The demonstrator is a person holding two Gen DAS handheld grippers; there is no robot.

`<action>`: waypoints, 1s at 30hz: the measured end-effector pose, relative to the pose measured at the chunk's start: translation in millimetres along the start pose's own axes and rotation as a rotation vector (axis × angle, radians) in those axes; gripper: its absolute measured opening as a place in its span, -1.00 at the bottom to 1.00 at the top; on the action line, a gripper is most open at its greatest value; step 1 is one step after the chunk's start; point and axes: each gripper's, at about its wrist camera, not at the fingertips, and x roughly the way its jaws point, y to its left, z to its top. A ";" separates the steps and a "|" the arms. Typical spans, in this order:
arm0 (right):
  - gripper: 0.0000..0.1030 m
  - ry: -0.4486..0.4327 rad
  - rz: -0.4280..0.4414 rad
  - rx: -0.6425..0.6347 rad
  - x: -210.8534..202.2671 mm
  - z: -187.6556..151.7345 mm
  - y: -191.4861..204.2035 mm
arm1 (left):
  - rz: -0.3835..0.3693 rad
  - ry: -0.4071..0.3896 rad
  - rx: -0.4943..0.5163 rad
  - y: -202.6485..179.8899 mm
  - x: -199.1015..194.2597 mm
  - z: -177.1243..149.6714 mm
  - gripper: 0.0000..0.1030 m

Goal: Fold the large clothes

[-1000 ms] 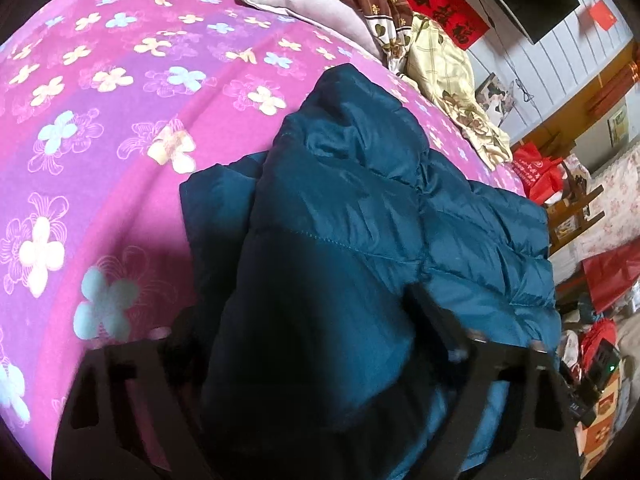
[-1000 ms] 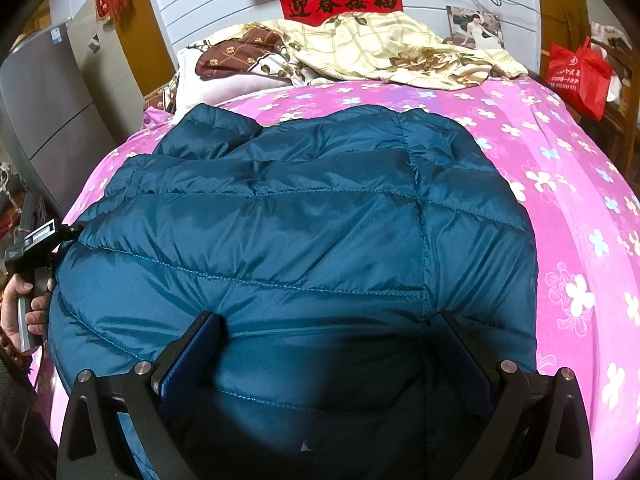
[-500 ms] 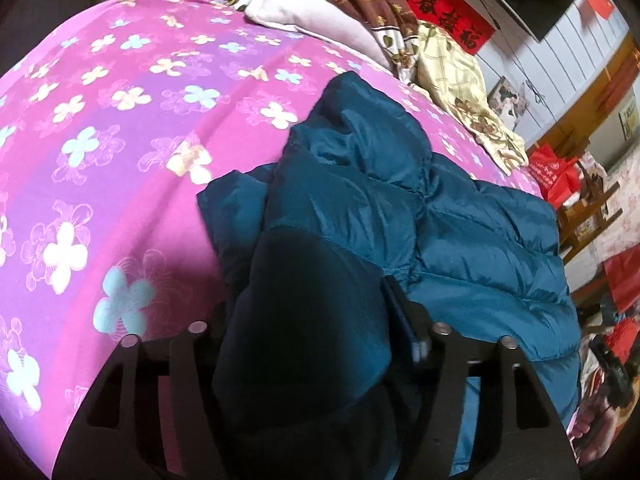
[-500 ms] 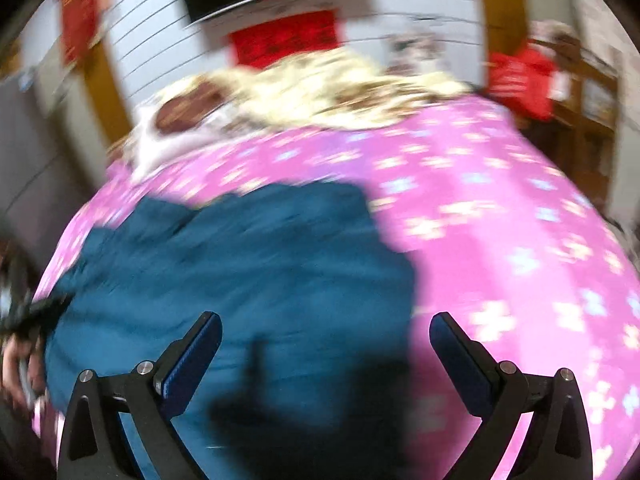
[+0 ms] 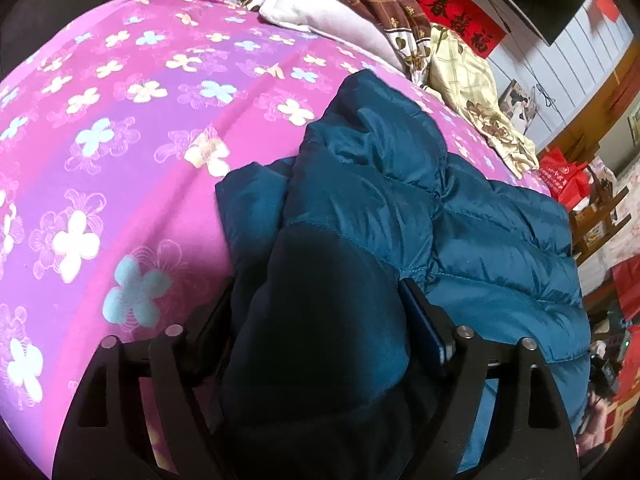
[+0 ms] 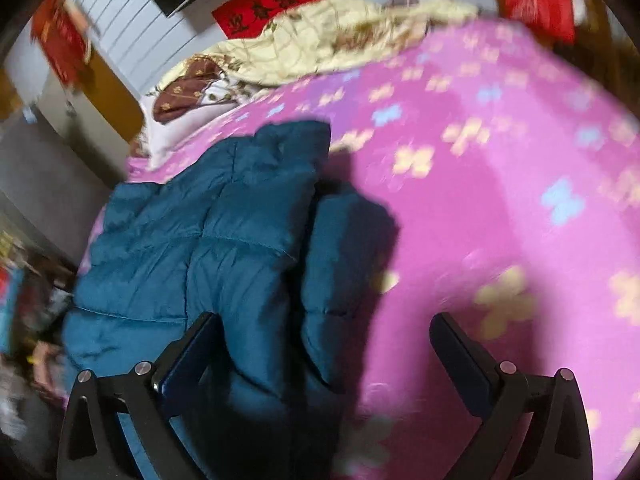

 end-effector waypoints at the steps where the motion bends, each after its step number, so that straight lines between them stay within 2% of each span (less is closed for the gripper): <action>1: 1.00 -0.017 0.021 -0.014 -0.1 0.4 0.6 | 0.011 -0.001 0.013 -2.3 0.8 -0.1 0.58; 5: 1.00 0.007 0.064 -0.071 12.0 1.5 10.1 | 0.052 -0.010 0.058 -3.7 7.6 -0.5 0.56; 9: 0.75 0.013 0.097 -0.127 22.8 -1.0 21.0 | 0.027 -0.017 0.072 -7.0 6.1 -1.2 0.35; 11: 0.73 0.005 0.113 -0.124 22.8 -1.5 20.4 | 0.031 -0.019 0.083 -8.6 6.3 -1.4 0.33; 18: 0.72 -0.006 0.107 -0.132 19.6 -4.8 22.6 | 0.069 -0.035 0.095 -17.3 2.8 -5.1 0.44; 25: 0.72 0.007 0.148 -0.160 14.5 -9.2 24.8 | 0.189 -0.076 0.171 -36.1 1.5 -9.8 0.54; 30: 0.72 0.011 0.139 -0.169 15.9 -9.4 27.2 | 0.227 -0.095 0.206 -39.4 1.6 -13.0 0.54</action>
